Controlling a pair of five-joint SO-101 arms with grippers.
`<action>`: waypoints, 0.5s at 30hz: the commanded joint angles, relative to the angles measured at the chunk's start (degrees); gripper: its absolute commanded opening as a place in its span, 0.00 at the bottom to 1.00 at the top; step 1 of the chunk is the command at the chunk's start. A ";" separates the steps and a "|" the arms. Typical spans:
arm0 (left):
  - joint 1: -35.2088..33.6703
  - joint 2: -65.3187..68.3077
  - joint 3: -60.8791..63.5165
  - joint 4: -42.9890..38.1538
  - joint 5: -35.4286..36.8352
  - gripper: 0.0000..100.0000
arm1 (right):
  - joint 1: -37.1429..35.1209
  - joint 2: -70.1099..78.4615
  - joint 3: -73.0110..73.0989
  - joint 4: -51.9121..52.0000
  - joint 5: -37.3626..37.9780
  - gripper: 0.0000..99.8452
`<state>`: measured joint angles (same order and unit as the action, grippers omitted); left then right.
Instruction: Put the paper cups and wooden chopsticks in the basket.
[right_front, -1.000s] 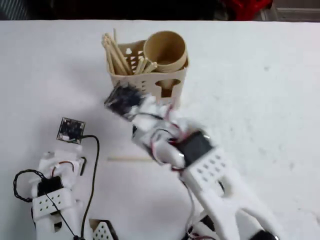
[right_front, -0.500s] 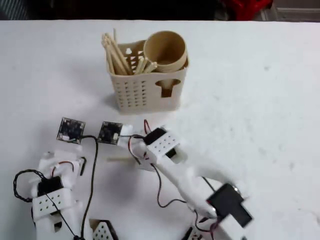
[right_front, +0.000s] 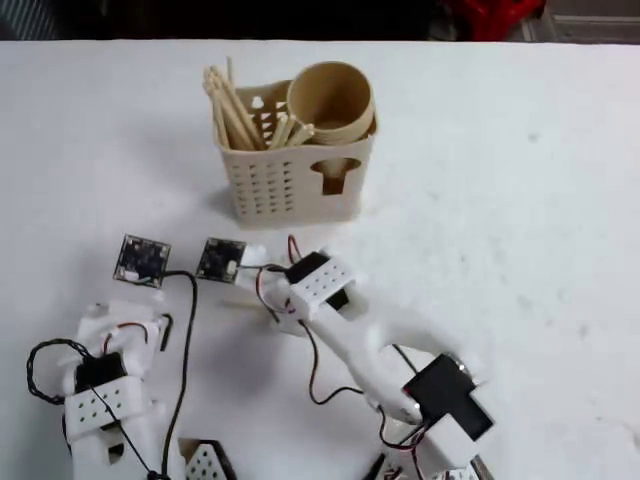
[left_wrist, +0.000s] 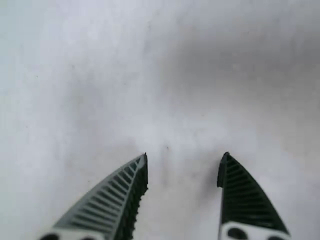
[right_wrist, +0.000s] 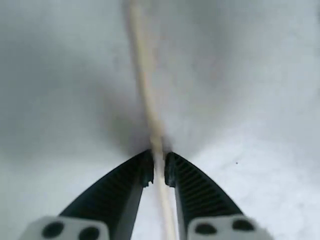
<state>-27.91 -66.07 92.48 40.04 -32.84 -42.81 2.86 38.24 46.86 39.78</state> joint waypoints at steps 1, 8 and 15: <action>0.48 -0.75 -0.53 -0.70 -0.62 0.24 | 0.04 -1.01 0.53 0.22 -2.11 0.01; 0.48 -0.75 -0.53 -0.70 -0.62 0.24 | 0.31 -9.54 0.62 3.74 -7.47 0.02; 0.48 -0.75 -0.53 -0.70 -0.62 0.24 | 5.41 -34.15 0.18 9.19 -16.97 0.02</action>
<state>-27.91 -66.07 92.48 40.04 -32.84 -40.88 -15.43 39.12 53.98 27.30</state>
